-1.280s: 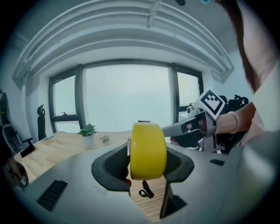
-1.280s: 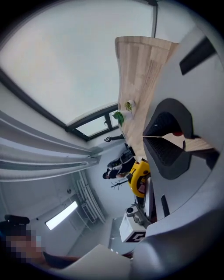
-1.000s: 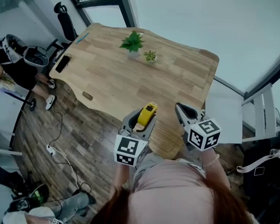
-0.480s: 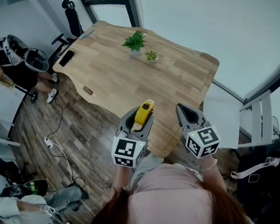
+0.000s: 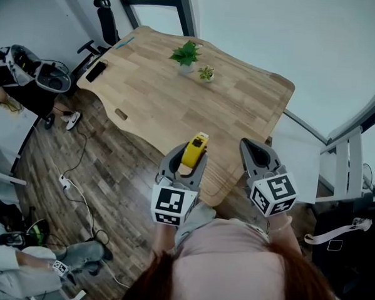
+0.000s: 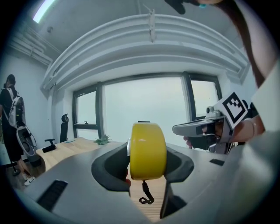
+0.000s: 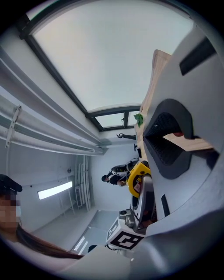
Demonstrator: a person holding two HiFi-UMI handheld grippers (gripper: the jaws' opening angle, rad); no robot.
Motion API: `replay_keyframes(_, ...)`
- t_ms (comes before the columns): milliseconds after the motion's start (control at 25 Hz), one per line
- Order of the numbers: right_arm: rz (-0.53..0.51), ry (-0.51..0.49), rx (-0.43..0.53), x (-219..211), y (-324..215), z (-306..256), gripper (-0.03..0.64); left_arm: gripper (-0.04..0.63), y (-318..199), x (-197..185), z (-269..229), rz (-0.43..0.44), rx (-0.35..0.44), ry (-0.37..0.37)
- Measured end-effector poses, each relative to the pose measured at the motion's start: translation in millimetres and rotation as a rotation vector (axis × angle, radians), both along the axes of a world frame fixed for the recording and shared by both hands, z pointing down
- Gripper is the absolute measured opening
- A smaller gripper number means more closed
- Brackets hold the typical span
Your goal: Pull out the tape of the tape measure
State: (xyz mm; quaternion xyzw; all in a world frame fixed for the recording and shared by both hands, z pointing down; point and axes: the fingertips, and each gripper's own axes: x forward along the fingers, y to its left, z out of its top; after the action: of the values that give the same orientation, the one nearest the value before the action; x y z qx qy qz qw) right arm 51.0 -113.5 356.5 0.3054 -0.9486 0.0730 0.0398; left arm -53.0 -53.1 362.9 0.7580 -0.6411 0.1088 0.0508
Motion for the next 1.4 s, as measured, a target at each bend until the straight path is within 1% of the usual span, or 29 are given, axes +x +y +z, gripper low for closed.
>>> replay_keyframes(280, -0.007, 0.005, 0.027, 8, 12, -6, 0.0, 0.173, 13, 9, -8, -0.021, 0.02, 0.005)
replay_keyframes(720, -0.011, 0.014, 0.078, 12, 21, -14, 0.0, 0.173, 17, 19, -21, -0.018, 0.052, -0.008)
replay_keyframes(1000, -0.017, -0.002, 0.083, 7, 22, -19, 0.0, 0.173, 18, 17, -22, -0.017, 0.053, 0.01)
replay_keyframes(1160, -0.01, -0.044, 0.063, 8, 22, -23, 0.0, 0.173, 19, 15, -23, -0.014, 0.061, 0.005)
replay_keyframes(1400, 0.003, -0.053, 0.065, 6, 16, -23, 0.0, 0.173, 12, 15, -24, 0.002, 0.056, -0.003)
